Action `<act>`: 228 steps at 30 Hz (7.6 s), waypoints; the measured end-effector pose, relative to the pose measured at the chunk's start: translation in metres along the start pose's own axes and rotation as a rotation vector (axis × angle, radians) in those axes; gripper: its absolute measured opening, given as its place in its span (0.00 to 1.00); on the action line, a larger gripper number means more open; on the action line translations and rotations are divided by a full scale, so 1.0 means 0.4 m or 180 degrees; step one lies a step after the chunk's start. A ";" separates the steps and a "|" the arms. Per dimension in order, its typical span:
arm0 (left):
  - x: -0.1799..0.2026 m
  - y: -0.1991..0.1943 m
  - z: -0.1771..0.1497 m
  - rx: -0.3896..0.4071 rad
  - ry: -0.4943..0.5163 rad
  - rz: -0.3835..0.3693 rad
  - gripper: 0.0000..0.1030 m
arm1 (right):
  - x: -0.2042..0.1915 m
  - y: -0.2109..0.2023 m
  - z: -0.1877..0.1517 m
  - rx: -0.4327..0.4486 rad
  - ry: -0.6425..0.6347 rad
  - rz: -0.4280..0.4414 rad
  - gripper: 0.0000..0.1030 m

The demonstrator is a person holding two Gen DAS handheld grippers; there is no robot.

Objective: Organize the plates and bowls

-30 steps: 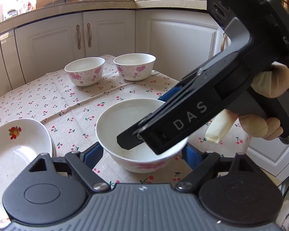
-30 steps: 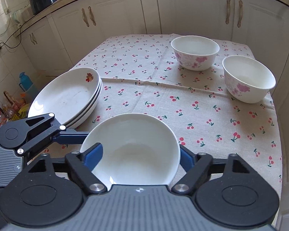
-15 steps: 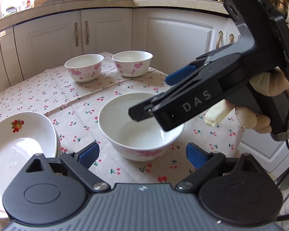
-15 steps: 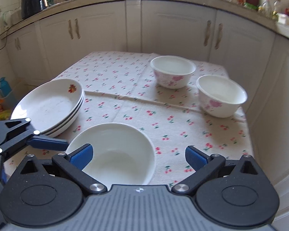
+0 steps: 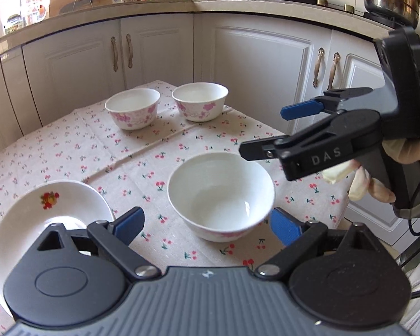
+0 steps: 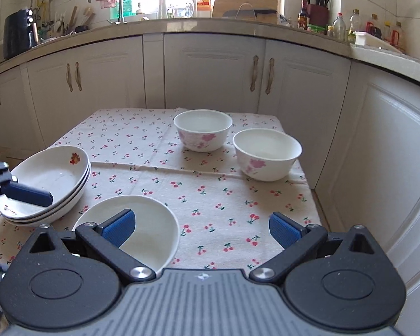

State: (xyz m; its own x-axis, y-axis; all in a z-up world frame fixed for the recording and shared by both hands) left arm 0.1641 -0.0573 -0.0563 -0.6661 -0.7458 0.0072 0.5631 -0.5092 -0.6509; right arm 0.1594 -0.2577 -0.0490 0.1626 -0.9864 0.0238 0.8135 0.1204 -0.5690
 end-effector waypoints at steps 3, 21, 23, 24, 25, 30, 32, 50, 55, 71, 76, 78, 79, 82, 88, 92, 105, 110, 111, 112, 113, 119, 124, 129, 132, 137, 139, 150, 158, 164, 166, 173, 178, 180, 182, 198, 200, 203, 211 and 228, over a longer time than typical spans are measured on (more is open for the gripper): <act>-0.012 0.000 0.034 -0.0005 0.0036 -0.0011 0.94 | 0.017 -0.006 0.006 0.0080 0.0021 0.0011 1.00; -0.084 0.170 0.307 -0.0138 0.0117 -0.0293 0.94 | 0.143 0.100 0.052 0.0133 0.0116 -0.0419 1.00; -0.095 0.202 0.335 -0.0159 0.0098 -0.0345 0.93 | 0.155 0.122 0.054 0.0134 0.0098 -0.0452 1.00; -0.101 0.217 0.349 -0.0157 0.0078 -0.0388 0.93 | 0.158 0.132 0.054 0.0128 0.0076 -0.0451 1.00; -0.106 0.233 0.364 -0.0165 0.0071 -0.0431 0.93 | 0.161 0.144 0.054 0.0113 0.0054 -0.0449 1.00; -0.125 0.328 0.432 -0.0280 0.0131 -0.0442 0.93 | 0.177 0.197 0.059 0.0080 0.0033 -0.0401 1.00; -0.129 0.371 0.453 -0.0348 0.0144 -0.0469 0.93 | 0.184 0.220 0.060 0.0046 0.0019 -0.0399 1.00; -0.148 0.638 0.531 -0.0717 0.0037 -0.0663 0.87 | 0.206 0.332 0.078 0.0066 -0.0069 -0.0302 1.00; -0.144 0.680 0.535 -0.0790 0.0070 -0.0668 0.83 | 0.201 0.349 0.078 0.0069 -0.0150 -0.0337 0.98; -0.146 0.725 0.516 -0.0939 0.0056 -0.0810 0.74 | 0.212 0.378 0.093 0.0067 -0.0107 -0.0292 0.87; -0.148 0.728 0.513 -0.0950 0.0027 -0.0860 0.73 | 0.212 0.379 0.093 0.0083 -0.0107 -0.0298 0.87; -0.146 0.727 0.513 -0.0946 0.0037 -0.0857 0.73 | 0.212 0.380 0.091 0.0081 -0.0110 -0.0300 0.87; -0.145 0.727 0.513 -0.0948 0.0049 -0.0854 0.73 | 0.212 0.381 0.090 0.0082 -0.0113 -0.0300 0.87; -0.145 0.727 0.512 -0.0951 0.0054 -0.0851 0.73 | 0.213 0.383 0.091 0.0072 -0.0111 -0.0294 0.88; -0.140 0.722 0.513 -0.0943 0.0070 -0.0848 0.72 | 0.213 0.380 0.098 0.0034 -0.0091 -0.0290 0.88; -0.137 0.706 0.509 -0.0932 0.0063 -0.0853 0.72 | 0.212 0.369 0.106 0.0019 -0.0081 -0.0260 0.88; -0.098 0.558 0.478 -0.0842 0.0049 -0.0817 0.73 | 0.162 0.257 0.122 0.0021 -0.0135 -0.0122 0.88; -0.069 0.480 0.457 -0.0783 0.0064 -0.0782 0.73 | 0.127 0.201 0.115 0.0026 -0.0238 -0.0121 0.88; -0.064 0.466 0.453 -0.0773 0.0063 -0.0777 0.73 | 0.121 0.189 0.113 0.0024 -0.0246 -0.0112 0.88; -0.059 0.451 0.449 -0.0763 0.0064 -0.0763 0.73 | 0.117 0.179 0.112 0.0026 -0.0245 -0.0096 0.88; -0.054 0.438 0.446 -0.0753 0.0065 -0.0750 0.73 | 0.110 0.165 0.110 0.0033 -0.0239 -0.0075 0.88; -0.028 0.346 0.426 -0.0658 0.0092 -0.0716 0.73 | 0.080 0.087 0.106 0.0106 -0.0257 -0.0010 0.88; -0.014 0.284 0.402 -0.0620 0.0106 -0.0654 0.73 | 0.052 0.037 0.105 0.0164 -0.0313 0.0046 0.88; -0.010 0.236 0.369 -0.0608 0.0093 -0.0611 0.73 | 0.023 0.003 0.097 0.0175 -0.0322 0.0129 0.88; -0.008 0.211 0.349 -0.0609 0.0081 -0.0580 0.73 | 0.008 -0.012 0.092 0.0171 -0.0337 0.0171 0.88; -0.006 0.176 0.325 -0.0586 0.0049 -0.0560 0.73 | -0.018 -0.031 0.080 0.0163 -0.0375 0.0227 0.88; -0.006 0.164 0.318 -0.0579 0.0034 -0.0542 0.73 | -0.024 -0.036 0.077 0.0160 -0.0381 0.0250 0.88; -0.023 0.141 0.250 -0.0623 -0.0068 -0.0472 0.73 | -0.071 -0.050 0.046 0.0080 -0.0450 0.0429 0.88; -0.036 0.165 0.201 -0.0722 -0.0155 -0.0519 0.73 | -0.087 -0.016 0.020 -0.0139 -0.0480 0.0495 0.88; -0.036 0.179 0.181 -0.0764 -0.0158 -0.0541 0.73 | -0.087 0.000 0.005 -0.0248 -0.0444 0.0546 0.88; -0.037 0.181 0.178 -0.0767 -0.0161 -0.0547 0.73 | -0.086 0.003 0.003 -0.0268 -0.0433 0.0558 0.88; -0.031 0.182 0.170 -0.0747 -0.0100 -0.0527 0.73 | -0.079 0.009 -0.003 -0.0308 -0.0396 0.0604 0.88; -0.027 0.180 0.169 -0.0740 -0.0053 -0.0537 0.73 | -0.080 0.016 -0.009 -0.0360 -0.0399 0.0593 0.88; -0.026 0.181 0.169 -0.0739 -0.0040 -0.0529 0.73 | -0.077 0.018 -0.010 -0.0376 -0.0377 0.0605 0.88; -0.023 0.181 0.169 -0.0740 -0.0019 -0.0520 0.73 | -0.076 0.018 -0.011 -0.0385 -0.0374 0.0613 0.88; -0.039 0.180 0.165 -0.0749 -0.0012 -0.0456 0.79 | -0.061 -0.007 -0.009 -0.0223 -0.0328 0.0664 1.00; -0.043 0.172 0.164 -0.0727 -0.0023 -0.0457 0.79 | -0.049 -0.009 -0.005 -0.0223 -0.0272 0.0663 1.00; -0.052 0.162 0.156 -0.0713 -0.0029 -0.0430 0.79 | -0.042 -0.011 -0.003 -0.0227 -0.0211 0.0693 1.00; -0.103 0.119 0.115 -0.0648 -0.0201 -0.0373 0.80 | -0.041 -0.035 0.010 -0.0119 -0.0261 0.0656 1.00; -0.133 0.103 0.064 -0.0595 -0.0395 -0.0464 0.82 | 0.004 -0.077 0.011 0.0072 -0.0139 0.0340 1.00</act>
State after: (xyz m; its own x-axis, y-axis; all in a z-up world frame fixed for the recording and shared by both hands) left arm 0.2352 -0.0497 -0.0641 -0.6620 -0.7232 0.1967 0.3578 -0.5356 -0.7649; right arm 0.1372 -0.2622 -0.0278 0.2728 -0.9621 0.0001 0.8025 0.2275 -0.5515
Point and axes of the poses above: each gripper's, at about its wrist camera, not at the fingertips, and y roughly the way its jaws point, x to its right, z to its top, the point moved 1 cm from there along y, roughly the way its jaws point, and after that the axes turned 1 degree about -z, right-handed, at the moved point
